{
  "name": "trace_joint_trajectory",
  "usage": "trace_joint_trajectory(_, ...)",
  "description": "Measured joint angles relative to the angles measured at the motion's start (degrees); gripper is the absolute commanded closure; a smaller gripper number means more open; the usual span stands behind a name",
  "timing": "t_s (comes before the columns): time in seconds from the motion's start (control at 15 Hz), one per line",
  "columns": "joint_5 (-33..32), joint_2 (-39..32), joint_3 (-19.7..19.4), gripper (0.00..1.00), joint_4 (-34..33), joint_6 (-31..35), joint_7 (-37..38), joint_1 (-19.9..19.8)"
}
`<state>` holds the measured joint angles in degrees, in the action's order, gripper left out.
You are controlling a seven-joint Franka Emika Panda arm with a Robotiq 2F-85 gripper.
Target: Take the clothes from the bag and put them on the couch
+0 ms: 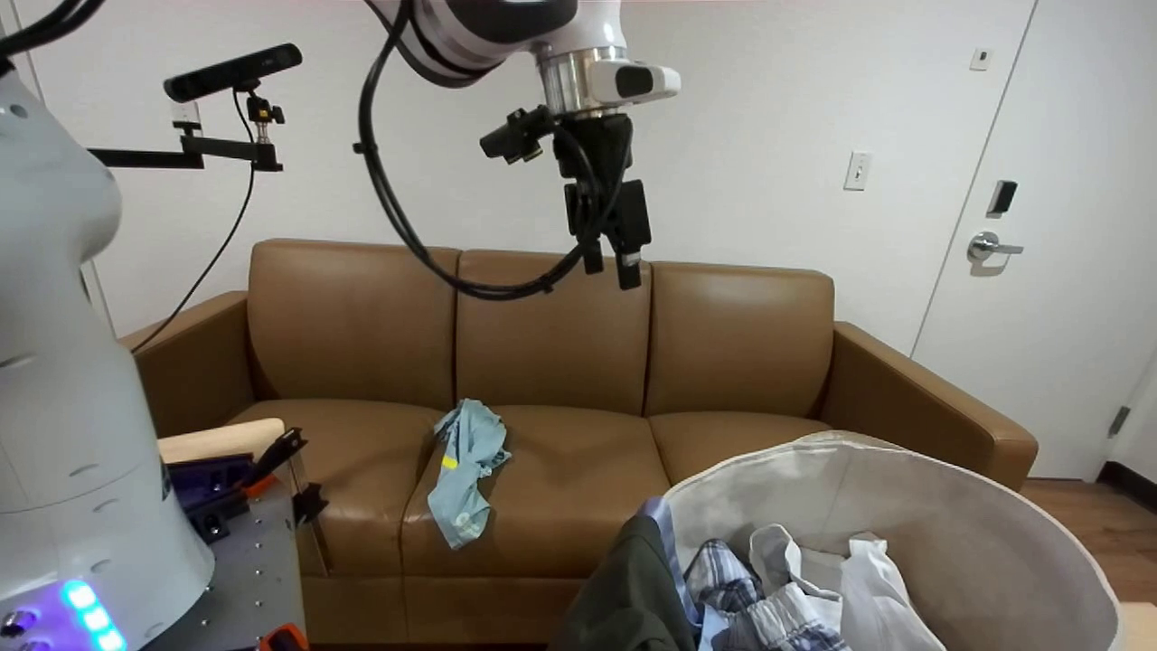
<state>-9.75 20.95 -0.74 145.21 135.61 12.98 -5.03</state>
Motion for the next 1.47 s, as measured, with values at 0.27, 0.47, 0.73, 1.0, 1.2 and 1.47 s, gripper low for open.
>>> trace_joint_trajectory(0.27,2.9,4.5,-1.7,0.0,7.6,5.1,1.7,-1.6)
trace_joint_trajectory(0.47,4.3,6.4,-1.5,0.0,9.6,6.8,1.7,-0.8)
trace_joint_trajectory(0.73,3.9,6.4,-1.7,0.0,9.5,7.9,1.7,-2.8)
trace_joint_trajectory(1.0,1.6,5.1,-6.2,0.0,8.9,10.7,-1.1,-9.7)
trace_joint_trajectory(1.2,1.6,1.6,-10.8,0.0,7.9,12.6,-4.7,-12.5)
trace_joint_trajectory(1.47,1.6,-0.4,-11.2,0.0,7.1,13.1,-4.9,-12.7)
